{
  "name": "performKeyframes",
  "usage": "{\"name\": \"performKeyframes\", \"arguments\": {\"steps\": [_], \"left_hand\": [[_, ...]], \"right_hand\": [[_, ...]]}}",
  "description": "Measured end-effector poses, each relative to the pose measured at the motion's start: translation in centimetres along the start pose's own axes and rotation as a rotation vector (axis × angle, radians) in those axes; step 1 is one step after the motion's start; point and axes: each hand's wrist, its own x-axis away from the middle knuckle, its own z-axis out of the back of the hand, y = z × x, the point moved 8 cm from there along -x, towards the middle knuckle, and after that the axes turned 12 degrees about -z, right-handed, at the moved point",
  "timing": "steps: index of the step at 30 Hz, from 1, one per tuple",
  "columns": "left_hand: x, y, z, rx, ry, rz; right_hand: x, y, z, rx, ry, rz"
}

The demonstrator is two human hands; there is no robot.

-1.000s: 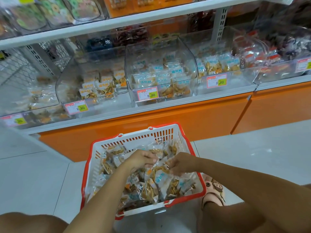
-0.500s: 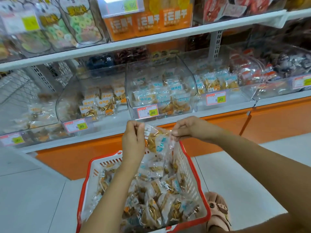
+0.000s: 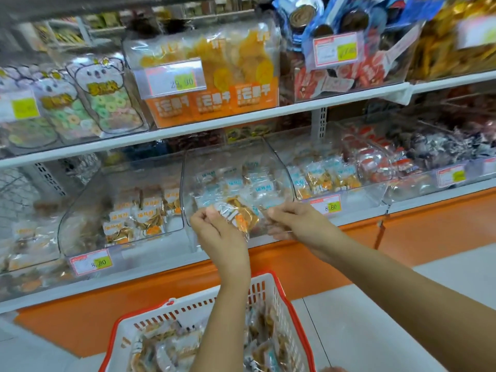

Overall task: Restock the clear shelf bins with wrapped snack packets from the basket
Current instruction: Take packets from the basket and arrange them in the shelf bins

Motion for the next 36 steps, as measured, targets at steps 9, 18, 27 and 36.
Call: {"name": "performKeyframes", "arguments": {"steps": [9,18,27,36], "left_hand": [[-0.2,2.4,-7.2,0.073,-0.115,-0.073],[-0.5,-2.0,-15.4,-0.199,-0.563,-0.069],[0.2,-6.2,-17.0,-0.321,-0.839,-0.125],[0.3,-6.3,-17.2,-0.328,-0.845,-0.126]], "right_hand": [[-0.8,-1.9,5.0,-0.425,0.146,-0.078],[-2.5,-10.0,15.3,0.44,0.592,0.191],[-12.6,-6.9,16.3,0.958,0.302,-0.041],[-15.4,-2.7,14.0,0.986,0.374,-0.135]]}}
